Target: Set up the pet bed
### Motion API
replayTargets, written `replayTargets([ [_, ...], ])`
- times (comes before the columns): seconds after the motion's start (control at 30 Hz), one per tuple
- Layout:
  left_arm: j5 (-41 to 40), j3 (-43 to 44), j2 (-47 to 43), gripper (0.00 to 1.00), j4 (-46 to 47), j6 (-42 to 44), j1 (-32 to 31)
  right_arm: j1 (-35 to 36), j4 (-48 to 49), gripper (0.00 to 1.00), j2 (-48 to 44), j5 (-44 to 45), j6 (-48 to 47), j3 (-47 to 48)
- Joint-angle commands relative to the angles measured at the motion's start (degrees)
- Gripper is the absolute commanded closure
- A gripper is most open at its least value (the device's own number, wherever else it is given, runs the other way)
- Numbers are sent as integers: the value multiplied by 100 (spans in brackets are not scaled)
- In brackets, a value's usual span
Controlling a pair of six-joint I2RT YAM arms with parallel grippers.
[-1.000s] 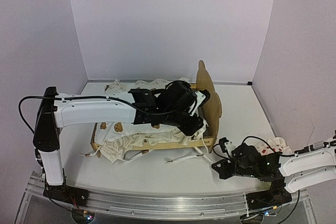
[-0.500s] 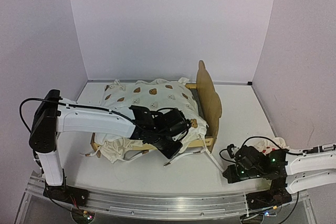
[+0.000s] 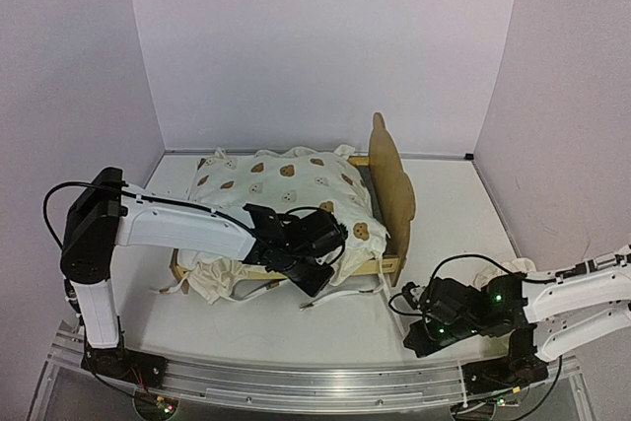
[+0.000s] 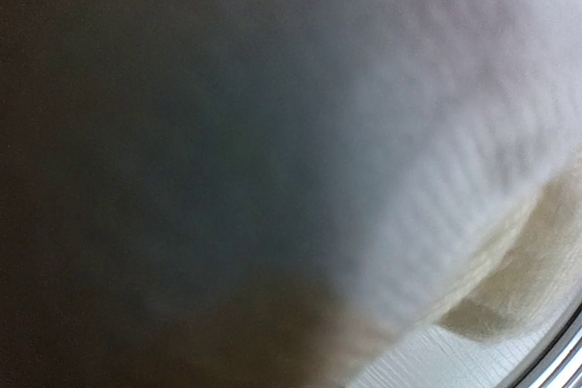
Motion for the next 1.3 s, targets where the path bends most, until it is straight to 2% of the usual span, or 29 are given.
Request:
replayTargets([
  [0.0,-353,-183,-203,92,743,323,481,154,-103,100,409,-137,-129,333],
  [0.27,-161,-265,-295,91,1433,789,978,160,665,100,1494,-551,-322,794],
  [0.37,-92,-152,-196,91,1453,902,1075,161,911,100,1857,-859,-385,983],
  [0.5,-36,-240,-195,91,1404,904,1082,159,944,100,2085,-838,-414,1125],
  [0.67,349,-509,-456,84,1202,756,1061,159,947,100,2077,-750,-427,1139],
  [0.73,555,-634,-629,78,1135,698,1013,159,941,100,2054,-749,-429,1134],
  [0.8,678,-730,-746,72,1019,673,923,159,904,92,2046,-750,-425,1126],
  [0.87,697,-745,-820,68,866,644,778,159,754,77,2037,-721,-470,1185],
  [0.93,682,-777,-898,64,748,593,651,159,508,67,2007,-653,-515,1264],
  [1.13,992,-1038,-1083,60,640,377,381,160,25,50,1746,-271,-611,1528],
  [1.27,1127,-1169,-1026,56,602,299,151,159,-224,46,1495,116,-734,1707],
])
